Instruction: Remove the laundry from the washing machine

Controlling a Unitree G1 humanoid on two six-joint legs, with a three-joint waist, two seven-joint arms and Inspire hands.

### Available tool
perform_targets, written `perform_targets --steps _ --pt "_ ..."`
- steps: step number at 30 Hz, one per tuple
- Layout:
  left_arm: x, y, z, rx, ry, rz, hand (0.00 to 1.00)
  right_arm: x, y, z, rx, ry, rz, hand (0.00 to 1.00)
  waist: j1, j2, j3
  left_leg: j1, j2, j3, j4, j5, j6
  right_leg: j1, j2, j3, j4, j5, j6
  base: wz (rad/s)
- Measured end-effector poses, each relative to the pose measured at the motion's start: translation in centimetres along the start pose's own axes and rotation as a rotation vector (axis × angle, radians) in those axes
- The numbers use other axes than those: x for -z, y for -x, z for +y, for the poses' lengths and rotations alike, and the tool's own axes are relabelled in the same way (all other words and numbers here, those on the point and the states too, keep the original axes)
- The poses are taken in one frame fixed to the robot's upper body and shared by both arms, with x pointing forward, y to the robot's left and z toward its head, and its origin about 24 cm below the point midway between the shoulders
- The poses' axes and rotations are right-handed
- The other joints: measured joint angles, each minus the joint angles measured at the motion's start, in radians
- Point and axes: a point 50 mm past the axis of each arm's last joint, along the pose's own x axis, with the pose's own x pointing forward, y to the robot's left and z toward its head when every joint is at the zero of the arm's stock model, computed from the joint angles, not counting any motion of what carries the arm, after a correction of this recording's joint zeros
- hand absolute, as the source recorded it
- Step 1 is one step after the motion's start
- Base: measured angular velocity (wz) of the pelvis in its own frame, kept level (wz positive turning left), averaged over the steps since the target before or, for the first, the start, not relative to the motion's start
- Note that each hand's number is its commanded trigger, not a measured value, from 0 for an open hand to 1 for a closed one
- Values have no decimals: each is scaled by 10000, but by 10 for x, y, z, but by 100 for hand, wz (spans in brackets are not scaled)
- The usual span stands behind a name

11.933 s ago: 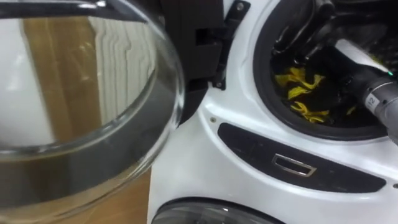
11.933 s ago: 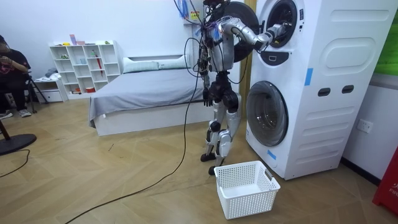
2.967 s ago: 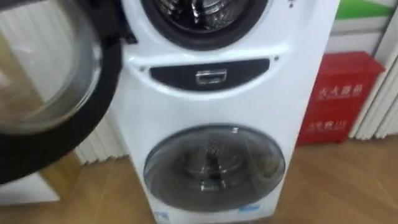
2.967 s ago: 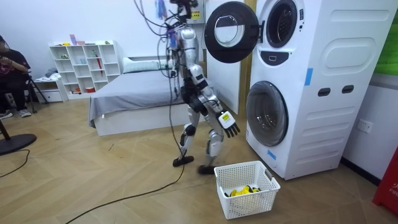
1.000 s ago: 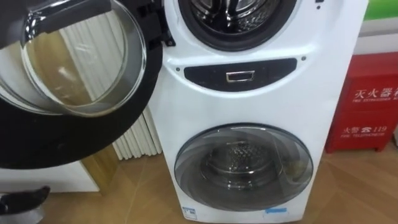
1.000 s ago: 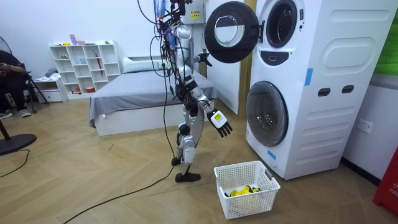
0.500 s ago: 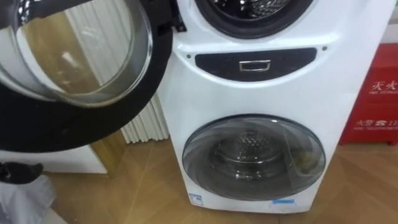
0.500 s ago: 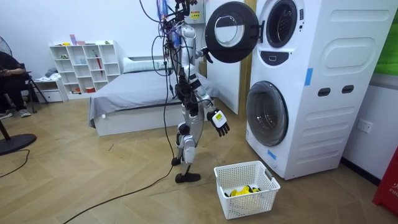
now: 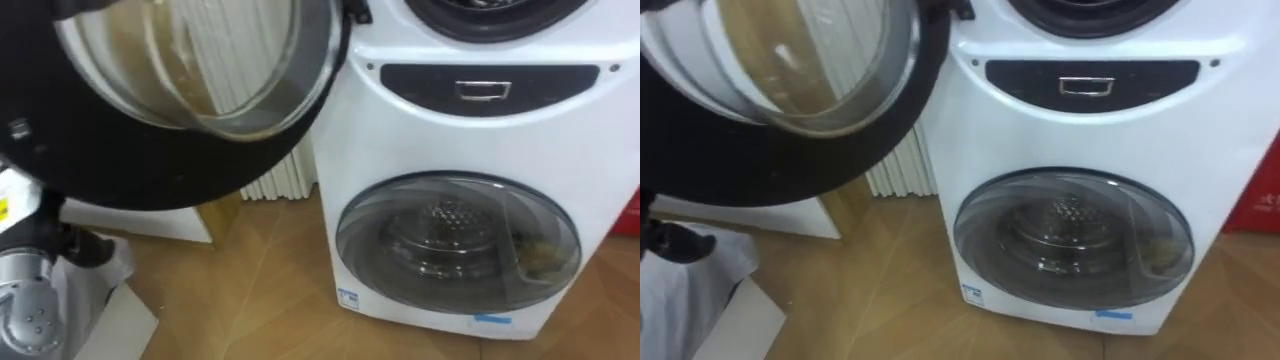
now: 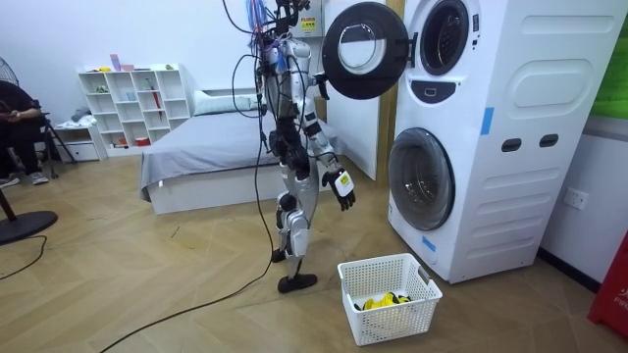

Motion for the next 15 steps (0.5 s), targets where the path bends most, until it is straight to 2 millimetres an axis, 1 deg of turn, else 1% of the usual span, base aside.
perform_targets --steps 1,3,4,5,6,7,8,9,10,11,12,13,14,15 --pt "-6 1 -2 61 58 -223 0 -3 -1 2 -109 52 -91 0 0 -24 -1 -71 -56 21 0 44 69 -52 -62 0 9 12 6 21" --pt "-18 5 -6 242 175 -709 0 -6 -2 4 -255 335 -134 0 0 -36 -4 -134 -81 283 -29 97 158 -84 -161 -14 14 51 61 26" --pt "-25 10 -7 442 217 -1051 0 -9 -3 5 -334 443 -192 0 1 -41 -6 -133 -89 389 -106 141 220 -114 -200 0 14 135 89 13" --pt "-30 18 -7 604 311 -1365 0 -13 -4 6 -386 476 -281 0 1 -58 -9 -135 -88 547 -140 161 256 -158 -241 0 15 211 165 4" --pt "-32 23 -9 697 371 -1509 0 -14 -4 7 -384 449 -321 0 1 -63 -10 -135 -91 599 -161 173 278 -183 -252 1 10 245 170 -3" --pt "-39 31 -13 914 526 -1831 0 -16 -5 7 -339 456 -343 0 -14 -80 -6 -127 -98 770 -208 205 335 -230 -269 -2 -2 315 175 0" --pt "-48 39 -19 1163 741 -2203 0 -15 -5 8 -310 452 -267 0 -40 -124 -6 -87 -156 855 -298 255 423 -263 -309 1 2 345 165 6" --pt "-54 43 -22 1310 866 -2420 0 -15 -5 8 -287 501 -226 0 -38 -153 -5 -59 -197 874 -334 276 460 -276 -323 -3 6 349 166 0" --pt "-66 49 -27 1624 1095 -2860 0 -17 -6 9 -277 686 -269 0 -39 -189 -13 -33 -235 971 -388 301 515 -376 -317 -27 15 393 165 -29" --pt "-77 55 -32 1942 1300 -3376 0 -24 -8 11 -272 715 -469 0 -90 -219 -7 -2 -238 1145 -447 311 561 -521 -300 -93 16 482 205 -41" --pt "-84 59 -34 2123 1429 -3688 0 -29 -9 12 -274 767 -598 0 -181 -237 -6 -2 -238 1238 -453 308 580 -547 -314 -170 18 512 217 -54" --pt "-96 66 -39 2471 1644 -4430 0 -38 -10 14 -347 953 -842 0 -408 -280 3 8 -240 1393 -482 295 616 -551 -337 -322 12 567 219 -49" --pt "-110 74 -45 3018 1803 -5394 0 -42 -11 17 -426 1043 -1016 0 -579 -380 5 33 -241 1559 -491 278 642 -562 -358 -422 11 572 224 -47" --pt "-115 78 -48 3232 1907 -5683 0 -44 -11 19 -480 1033 -1069 0 -681 -429 -12 38 -239 1626 -493 272 648 -569 -363 -475 5 572 225 -37"
